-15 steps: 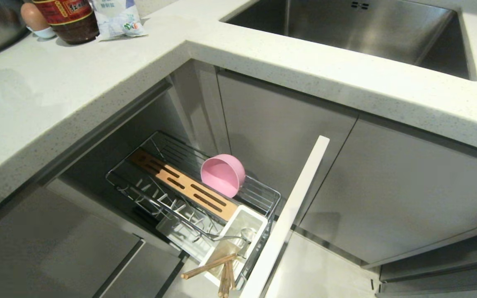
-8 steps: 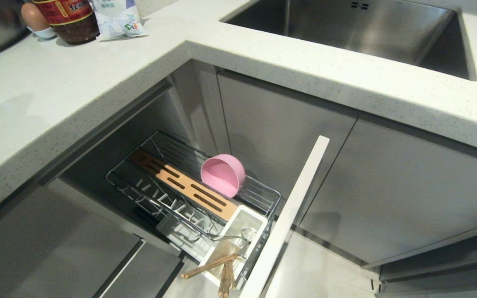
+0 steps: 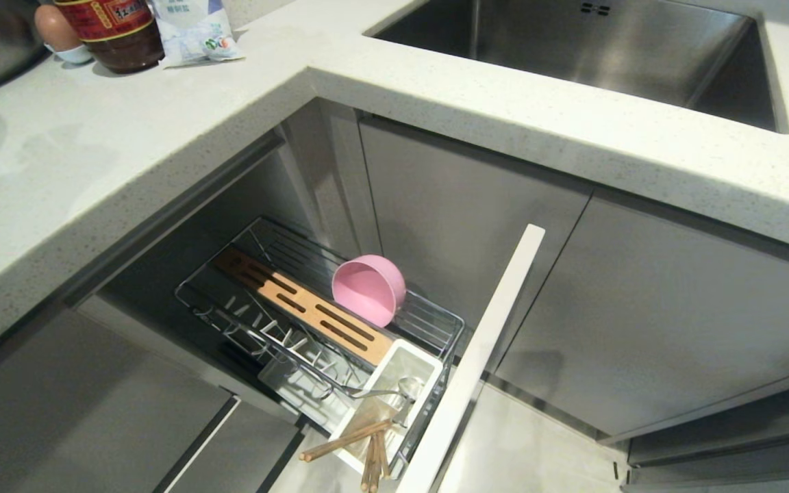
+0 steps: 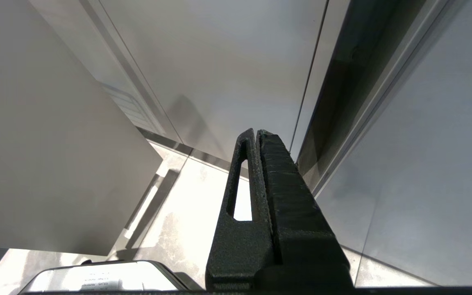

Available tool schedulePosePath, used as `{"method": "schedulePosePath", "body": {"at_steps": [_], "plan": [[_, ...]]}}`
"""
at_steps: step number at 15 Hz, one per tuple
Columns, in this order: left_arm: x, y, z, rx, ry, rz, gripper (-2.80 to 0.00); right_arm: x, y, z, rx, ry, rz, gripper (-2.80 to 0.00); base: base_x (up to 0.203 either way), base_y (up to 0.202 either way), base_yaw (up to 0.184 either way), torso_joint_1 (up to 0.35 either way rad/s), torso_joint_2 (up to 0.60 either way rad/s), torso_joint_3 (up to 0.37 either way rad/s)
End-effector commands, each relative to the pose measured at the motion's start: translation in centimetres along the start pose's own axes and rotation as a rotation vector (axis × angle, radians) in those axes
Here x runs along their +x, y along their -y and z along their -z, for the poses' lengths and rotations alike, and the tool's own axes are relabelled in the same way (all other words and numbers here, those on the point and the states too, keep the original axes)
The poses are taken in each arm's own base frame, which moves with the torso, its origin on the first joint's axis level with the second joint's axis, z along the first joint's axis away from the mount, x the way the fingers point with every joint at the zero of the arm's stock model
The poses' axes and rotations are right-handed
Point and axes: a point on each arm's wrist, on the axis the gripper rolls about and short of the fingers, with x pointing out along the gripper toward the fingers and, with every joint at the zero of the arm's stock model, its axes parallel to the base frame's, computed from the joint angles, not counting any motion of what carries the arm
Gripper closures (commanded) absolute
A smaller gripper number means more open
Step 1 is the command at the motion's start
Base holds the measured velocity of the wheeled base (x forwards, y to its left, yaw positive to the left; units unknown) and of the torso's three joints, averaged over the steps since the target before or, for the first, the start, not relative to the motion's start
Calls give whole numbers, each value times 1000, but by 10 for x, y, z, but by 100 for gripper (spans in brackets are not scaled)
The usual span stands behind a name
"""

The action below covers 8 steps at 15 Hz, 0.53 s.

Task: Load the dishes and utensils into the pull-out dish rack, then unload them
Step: Take the plate out of the cupboard

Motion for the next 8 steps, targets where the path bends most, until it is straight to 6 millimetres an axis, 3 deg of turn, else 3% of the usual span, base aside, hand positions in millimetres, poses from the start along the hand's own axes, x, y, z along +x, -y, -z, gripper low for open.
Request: {"method": "schedulePosePath", "body": {"at_steps": [1,8], "plan": [[27,24,-2,93,-94,15,0,0,0,0,1,3,1,0,0,0,0,0,0,0],[43,47,10,240,-231,54,0,0,0,0,1,4,0,0,0,0,0,0,0,0]]}}
